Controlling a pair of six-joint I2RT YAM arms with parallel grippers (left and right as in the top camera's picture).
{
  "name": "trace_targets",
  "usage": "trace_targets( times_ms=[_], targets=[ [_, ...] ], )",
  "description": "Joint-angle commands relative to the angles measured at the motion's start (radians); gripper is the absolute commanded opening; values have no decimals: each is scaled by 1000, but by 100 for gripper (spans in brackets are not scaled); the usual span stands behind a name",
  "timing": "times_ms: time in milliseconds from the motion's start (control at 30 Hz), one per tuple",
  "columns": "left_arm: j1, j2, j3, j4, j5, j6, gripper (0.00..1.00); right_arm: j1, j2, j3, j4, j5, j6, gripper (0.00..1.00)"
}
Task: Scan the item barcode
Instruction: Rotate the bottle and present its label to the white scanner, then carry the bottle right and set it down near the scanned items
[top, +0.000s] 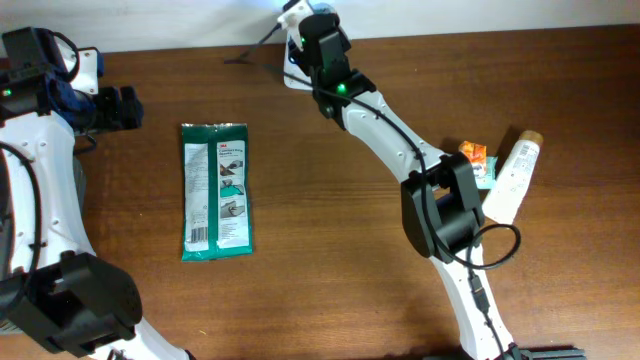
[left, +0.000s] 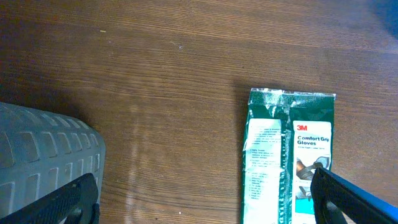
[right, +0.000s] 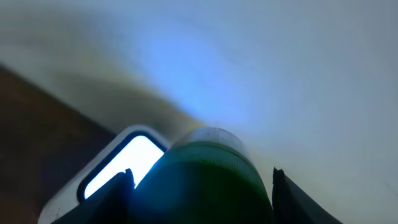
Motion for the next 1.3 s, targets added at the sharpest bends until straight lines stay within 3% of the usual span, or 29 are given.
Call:
trace_targets(
  times_ms=[0,233,400,567,667,867,1033,1267],
  targets=[
    [5,6,6,2,11,13,99,2,-3,23,31,-28,-79,52],
    [5,6,6,2,11,13,99,10,-20,23,19,-20,-67,52],
    [5,6,6,2,11,13,99,11,-104,23,-114,-21,136,52],
    [5,6,6,2,11,13,99,5,-222,23,-404,-44,346,52],
    [5,6,6,2,11,13,99,5,-262,23,-611,-135,354,45],
    [5,6,6,2,11,13,99,5,-255,19,-1010,-274,418,42],
    [5,6,6,2,11,13,99,-13,-212,15,-1168,-365,418,42],
    [5,6,6,2,11,13,99,-110,-163,11,-1207,-403,440,42]
  ],
)
